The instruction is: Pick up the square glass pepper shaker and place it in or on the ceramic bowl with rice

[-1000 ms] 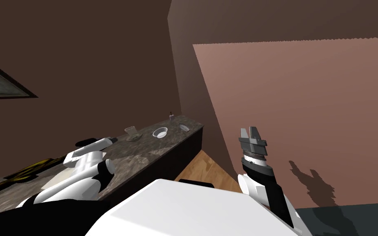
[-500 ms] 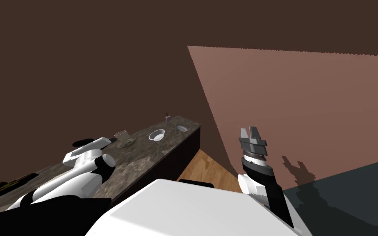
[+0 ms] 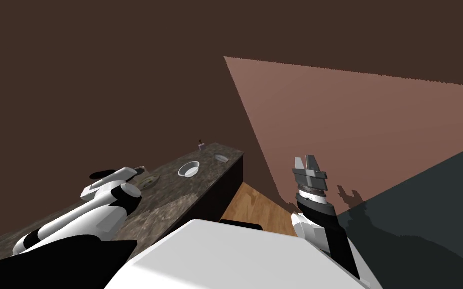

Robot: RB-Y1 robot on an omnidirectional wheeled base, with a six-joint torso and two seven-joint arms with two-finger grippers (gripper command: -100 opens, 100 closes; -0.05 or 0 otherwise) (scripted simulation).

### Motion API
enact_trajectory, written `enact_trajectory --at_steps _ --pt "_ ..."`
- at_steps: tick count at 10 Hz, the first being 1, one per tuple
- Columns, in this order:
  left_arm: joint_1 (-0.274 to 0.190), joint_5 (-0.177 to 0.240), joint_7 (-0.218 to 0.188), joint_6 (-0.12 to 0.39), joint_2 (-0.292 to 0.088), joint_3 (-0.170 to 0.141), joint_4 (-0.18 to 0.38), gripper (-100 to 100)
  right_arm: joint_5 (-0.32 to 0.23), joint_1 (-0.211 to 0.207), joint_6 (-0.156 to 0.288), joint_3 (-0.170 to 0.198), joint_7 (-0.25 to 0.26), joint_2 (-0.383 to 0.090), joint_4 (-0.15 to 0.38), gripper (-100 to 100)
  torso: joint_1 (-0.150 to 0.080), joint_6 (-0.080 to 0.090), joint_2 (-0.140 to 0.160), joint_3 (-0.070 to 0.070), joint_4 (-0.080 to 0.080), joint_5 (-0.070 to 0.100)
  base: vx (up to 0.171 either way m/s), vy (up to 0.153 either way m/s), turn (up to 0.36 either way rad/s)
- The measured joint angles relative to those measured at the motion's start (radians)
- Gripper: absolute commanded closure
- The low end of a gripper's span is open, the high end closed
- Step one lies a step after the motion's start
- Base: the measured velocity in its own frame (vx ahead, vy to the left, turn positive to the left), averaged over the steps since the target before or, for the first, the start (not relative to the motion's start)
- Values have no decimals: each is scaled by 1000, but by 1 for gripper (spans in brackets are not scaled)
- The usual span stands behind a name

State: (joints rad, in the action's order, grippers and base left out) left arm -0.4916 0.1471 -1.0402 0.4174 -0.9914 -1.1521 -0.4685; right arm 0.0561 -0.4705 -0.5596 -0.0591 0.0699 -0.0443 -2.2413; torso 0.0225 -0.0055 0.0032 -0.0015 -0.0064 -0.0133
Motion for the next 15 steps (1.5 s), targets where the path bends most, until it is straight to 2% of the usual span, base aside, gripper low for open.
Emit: enact_trajectory --at_steps 3,4,8,9,10,12,14,15 --pt "-25 -9 -1 -15 -14 -21 51 100 0 0 0 0 0 0 0 0 -3 -2 2 1 0 1 -12 54 -56" --pt "-27 -9 -1 -16 -14 -22 53 -100 0 0 0 0 0 0 0 0 -5 -3 2 1 0 1 0 7 1" --pt "-27 -9 -2 -16 -14 -22 53 -100 0 0 0 0 0 0 0 0 -8 -3 2 1 0 2 0 0 0" --pt "-27 -9 -2 -16 -14 -22 53 0 0 0 0 0 0 0 0 0 -8 -3 2 1 0 2 0 0 0" --pt "-27 -9 -2 -16 -14 -22 53 -100 0 0 0 0 0 0 0 0 -8 -3 2 1 0 2 62 -15 111" --pt "-38 13 40 -13 -40 -34 82 -100 0 0 0 0 0 0 0 0 -10 -3 -3 -2 -1 3 55 -24 24" --pt "-29 16 52 26 -24 -48 25 -100 0 0 0 0 0 0 0 0 -10 -3 -2 -1 -1 3 91 -42 100" --pt "-32 30 78 51 -33 -62 16 -100 0 0 0 0 0 0 0 0 -12 -3 -5 -3 -1 3 87 -45 83"
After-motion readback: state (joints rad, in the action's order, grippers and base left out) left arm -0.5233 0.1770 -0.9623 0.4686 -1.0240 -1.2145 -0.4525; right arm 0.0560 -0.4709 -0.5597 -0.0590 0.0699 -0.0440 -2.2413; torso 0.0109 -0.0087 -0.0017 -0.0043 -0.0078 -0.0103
